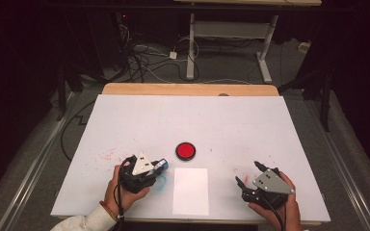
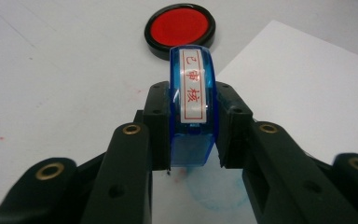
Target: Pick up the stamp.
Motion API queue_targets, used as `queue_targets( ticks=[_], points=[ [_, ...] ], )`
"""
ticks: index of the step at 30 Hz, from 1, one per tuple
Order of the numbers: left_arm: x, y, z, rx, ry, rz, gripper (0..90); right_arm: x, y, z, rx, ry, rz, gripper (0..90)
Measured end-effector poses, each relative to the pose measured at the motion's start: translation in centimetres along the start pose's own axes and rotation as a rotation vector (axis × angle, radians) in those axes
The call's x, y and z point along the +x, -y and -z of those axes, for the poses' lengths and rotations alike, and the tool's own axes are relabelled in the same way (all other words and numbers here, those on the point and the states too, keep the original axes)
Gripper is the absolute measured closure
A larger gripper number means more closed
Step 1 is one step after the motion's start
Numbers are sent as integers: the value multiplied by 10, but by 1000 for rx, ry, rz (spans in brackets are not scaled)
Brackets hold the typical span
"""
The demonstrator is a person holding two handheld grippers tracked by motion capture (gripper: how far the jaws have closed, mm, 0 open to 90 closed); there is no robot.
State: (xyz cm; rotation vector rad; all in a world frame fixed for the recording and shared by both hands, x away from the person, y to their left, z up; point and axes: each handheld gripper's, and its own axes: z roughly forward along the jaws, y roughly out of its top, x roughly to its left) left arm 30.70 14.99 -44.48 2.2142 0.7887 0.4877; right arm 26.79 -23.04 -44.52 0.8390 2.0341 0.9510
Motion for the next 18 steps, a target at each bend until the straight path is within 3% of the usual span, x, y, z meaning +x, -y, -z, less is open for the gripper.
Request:
queue_targets(
  ticks=[5, 13, 18],
  points=[
    [8, -2, 8, -41, -20, -18, 685, -1, -1, -1, -9, 3, -4, 251],
    [21, -6, 15, -75, 11, -53, 685, -3, 0, -2, -7, 6, -14, 254],
    [26, -10, 19, -102, 14, -37, 684, -4, -1, -3, -11, 11, -12, 254]
  ],
)
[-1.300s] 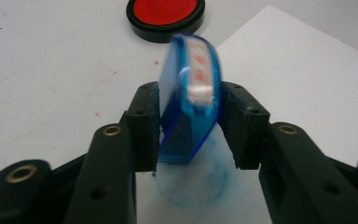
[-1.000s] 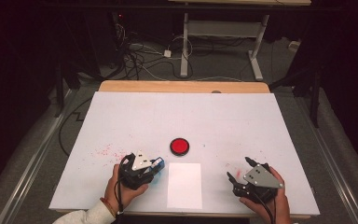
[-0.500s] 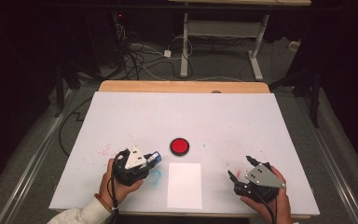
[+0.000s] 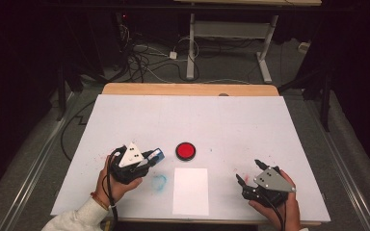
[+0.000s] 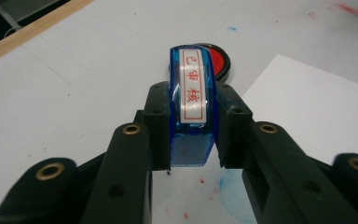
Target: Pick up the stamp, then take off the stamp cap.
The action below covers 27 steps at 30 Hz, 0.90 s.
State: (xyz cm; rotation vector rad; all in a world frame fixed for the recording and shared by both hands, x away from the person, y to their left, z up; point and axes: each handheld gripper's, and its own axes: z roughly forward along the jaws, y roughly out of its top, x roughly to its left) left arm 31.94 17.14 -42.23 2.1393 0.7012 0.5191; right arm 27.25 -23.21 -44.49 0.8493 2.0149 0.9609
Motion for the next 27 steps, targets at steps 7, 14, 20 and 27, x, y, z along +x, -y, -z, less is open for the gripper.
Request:
queue_targets(
  ticks=[7, 14, 20, 27],
  points=[
    [8, -4, 1, -18, 5, 14, 685, -1, 1, 0, -2, 4, -10, 255],
    [13, -7, 4, -36, 19, 24, 685, 0, 0, 1, -8, 5, -6, 255],
    [16, -7, 4, -54, 40, 47, 685, 0, 0, -1, -2, -1, -9, 258],
    [15, -13, 4, -75, 48, 61, 685, 9, -3, -5, 3, -22, 17, 252]
  ],
)
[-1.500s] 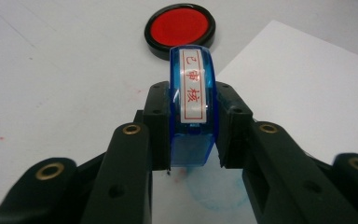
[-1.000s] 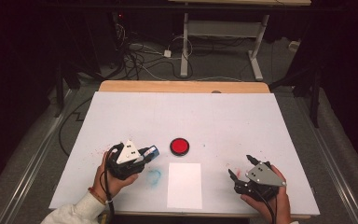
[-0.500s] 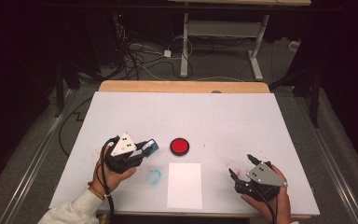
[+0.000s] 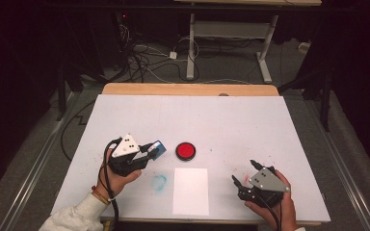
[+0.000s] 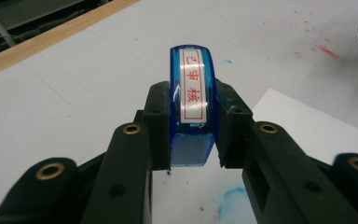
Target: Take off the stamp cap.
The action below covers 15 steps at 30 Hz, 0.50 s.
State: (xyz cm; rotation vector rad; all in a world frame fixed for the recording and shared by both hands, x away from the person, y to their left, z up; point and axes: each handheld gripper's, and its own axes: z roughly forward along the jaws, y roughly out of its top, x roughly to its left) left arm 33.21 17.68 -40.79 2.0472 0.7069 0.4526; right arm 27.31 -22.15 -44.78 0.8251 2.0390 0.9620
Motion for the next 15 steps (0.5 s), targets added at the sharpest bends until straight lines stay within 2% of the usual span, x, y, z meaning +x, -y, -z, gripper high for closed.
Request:
queue_targets(
  ticks=[8, 15],
  points=[
    [-2, -7, -10, -2, 0, -13, 685, 2, -3, -2, -4, -4, 4, 252],
    [-1, -11, -16, -18, 10, 4, 685, 5, -10, -11, -8, -11, 21, 249]
  ],
)
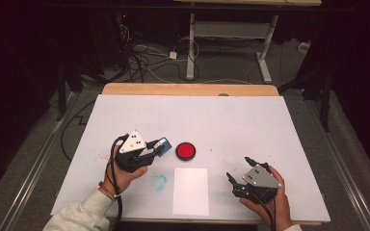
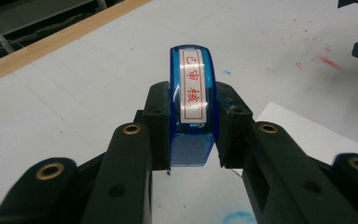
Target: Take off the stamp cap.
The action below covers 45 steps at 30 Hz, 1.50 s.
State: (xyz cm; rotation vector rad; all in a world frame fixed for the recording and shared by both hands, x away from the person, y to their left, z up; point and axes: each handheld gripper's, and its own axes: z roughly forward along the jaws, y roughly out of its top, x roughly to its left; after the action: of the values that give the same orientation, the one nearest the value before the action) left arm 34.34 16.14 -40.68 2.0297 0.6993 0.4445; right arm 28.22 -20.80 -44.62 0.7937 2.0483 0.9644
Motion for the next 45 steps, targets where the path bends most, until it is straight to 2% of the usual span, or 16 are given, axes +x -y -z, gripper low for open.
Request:
queue_targets(
  ticks=[8, 16, 18, 20, 24, 29, 34, 38, 41, 45],
  points=[
    [1, -6, -8, -15, 9, 20, 684, 5, -8, -13, -8, -18, 11, 251],
    [0, -14, -16, -46, 35, 53, 684, 8, -23, -28, -39, -48, -5, 250],
    [0, -16, -19, -55, 44, 65, 684, 11, -28, -34, -50, -64, -17, 249],
    [-1, -17, -21, -64, 53, 82, 684, 11, -34, -43, -60, -118, -79, 242],
    [-3, -19, -27, -86, 66, 114, 684, 15, -41, -53, -61, -126, -78, 241],
    [-9, -23, -34, -84, 86, 120, 684, 26, -51, -65, -61, -154, -52, 239],
    [-18, -25, -41, -80, 105, 117, 684, 31, -60, -74, -81, -216, -75, 217],
    [-22, -26, -44, -92, 122, 131, 684, 34, -62, -79, -78, -213, -64, 216],
    [-25, -23, -46, -93, 137, 174, 685, 41, -63, -81, -84, -209, -53, 217],
    [-27, -21, -47, -90, 135, 203, 684, 48, -64, -83, -82, -192, -30, 240]
  ],
)
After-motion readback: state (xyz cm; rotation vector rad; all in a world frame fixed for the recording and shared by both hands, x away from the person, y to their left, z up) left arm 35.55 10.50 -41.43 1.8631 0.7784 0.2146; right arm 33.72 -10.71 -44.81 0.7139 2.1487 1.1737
